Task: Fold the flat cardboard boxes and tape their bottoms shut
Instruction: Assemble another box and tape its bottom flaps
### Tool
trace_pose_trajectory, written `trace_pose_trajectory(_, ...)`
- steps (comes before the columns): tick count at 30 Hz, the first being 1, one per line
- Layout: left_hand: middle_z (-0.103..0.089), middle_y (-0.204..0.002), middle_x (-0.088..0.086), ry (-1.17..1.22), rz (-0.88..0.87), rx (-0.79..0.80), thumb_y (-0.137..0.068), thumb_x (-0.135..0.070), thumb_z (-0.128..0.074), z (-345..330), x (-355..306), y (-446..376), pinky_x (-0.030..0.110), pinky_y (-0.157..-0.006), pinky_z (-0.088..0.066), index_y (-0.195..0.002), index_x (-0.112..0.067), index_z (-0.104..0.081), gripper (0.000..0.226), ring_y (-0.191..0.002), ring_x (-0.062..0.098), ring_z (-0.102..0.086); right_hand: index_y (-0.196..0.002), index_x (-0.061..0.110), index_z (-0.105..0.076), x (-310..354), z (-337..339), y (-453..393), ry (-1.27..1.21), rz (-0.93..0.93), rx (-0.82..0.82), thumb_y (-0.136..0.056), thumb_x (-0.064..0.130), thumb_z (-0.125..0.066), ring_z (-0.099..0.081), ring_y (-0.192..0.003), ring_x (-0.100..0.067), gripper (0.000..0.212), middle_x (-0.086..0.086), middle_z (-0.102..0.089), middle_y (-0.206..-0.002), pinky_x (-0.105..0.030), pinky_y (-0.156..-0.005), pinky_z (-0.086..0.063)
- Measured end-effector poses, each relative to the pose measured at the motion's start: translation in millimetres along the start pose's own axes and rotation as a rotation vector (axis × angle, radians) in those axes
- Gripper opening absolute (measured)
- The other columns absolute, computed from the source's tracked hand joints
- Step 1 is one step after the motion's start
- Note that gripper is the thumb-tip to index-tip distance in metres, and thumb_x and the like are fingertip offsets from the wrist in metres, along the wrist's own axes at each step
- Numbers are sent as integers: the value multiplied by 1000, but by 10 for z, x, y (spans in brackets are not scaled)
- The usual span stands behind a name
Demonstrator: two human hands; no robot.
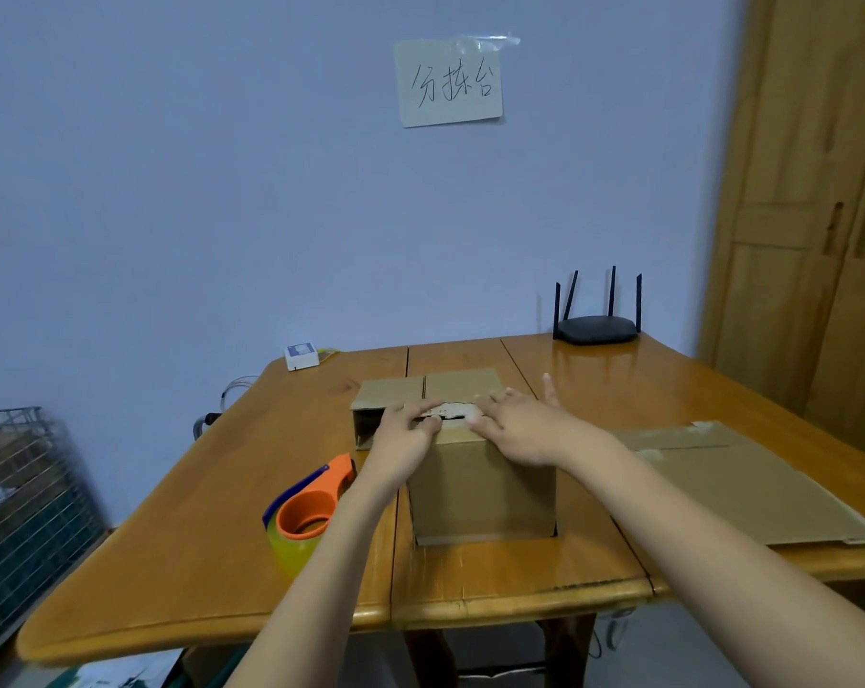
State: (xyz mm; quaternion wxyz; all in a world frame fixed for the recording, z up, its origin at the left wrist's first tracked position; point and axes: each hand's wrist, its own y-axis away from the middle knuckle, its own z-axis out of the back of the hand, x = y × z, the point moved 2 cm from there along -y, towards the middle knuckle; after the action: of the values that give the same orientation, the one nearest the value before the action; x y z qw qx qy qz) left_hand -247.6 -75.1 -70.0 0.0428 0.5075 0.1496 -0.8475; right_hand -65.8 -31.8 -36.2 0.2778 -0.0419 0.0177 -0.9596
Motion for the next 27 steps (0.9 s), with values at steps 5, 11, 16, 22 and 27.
trace_pose_trajectory(5, -18, -163, -7, -585, -196, -71, -103, -49, -31, 42, -11, 6, 53, -121, -5, -142, -38, -50, 46, -152, 21, -11, -160, 19, -11, 81, -50, 8, -8, 7, 18, -104, 56, -8, -6, -154, -25, 68, -7, -10, -166, -50, -123, 5)
trace_pose_trajectory(11, -18, -164, -3, -903, -218, 89, -105, -44, -11, -181, -242, 61, 50, -123, 0, -156, -32, -21, 53, -152, 21, -11, -160, 22, -10, 62, -71, 17, 17, 20, 4, -105, 53, -7, -6, -154, -21, 64, -2, -8, -167, -46, -124, 4)
trace_pose_trajectory(16, -13, -165, -4, -898, -161, 129, -105, -41, -13, -187, -261, 46, 49, -123, -6, -158, -29, -16, 54, -153, 20, -8, -160, 22, -10, 44, -91, -9, 31, 22, -4, -105, 50, -8, -6, -154, -20, 62, -1, -7, -167, -45, -124, 4)
trace_pose_trajectory(22, -11, -166, -2, -923, -149, 138, -105, -39, -13, -201, -272, 51, 49, -123, -3, -158, -28, -15, 54, -153, 19, -6, -160, 20, -4, 81, -131, -11, 13, -50, -1, -105, 48, -9, -1, -154, -18, 62, -1, -1, -167, -42, -124, 1)
trace_pose_trajectory(27, -3, -166, -4, -926, -130, 175, -105, -39, -11, -193, -297, 46, 46, -124, -1, -159, -26, -11, 55, -153, 17, -1, -160, 16, -3, 142, -117, -28, 13, -102, 16, -105, 46, -9, 1, -154, -19, 63, -3, 2, -167, -42, -124, 2)
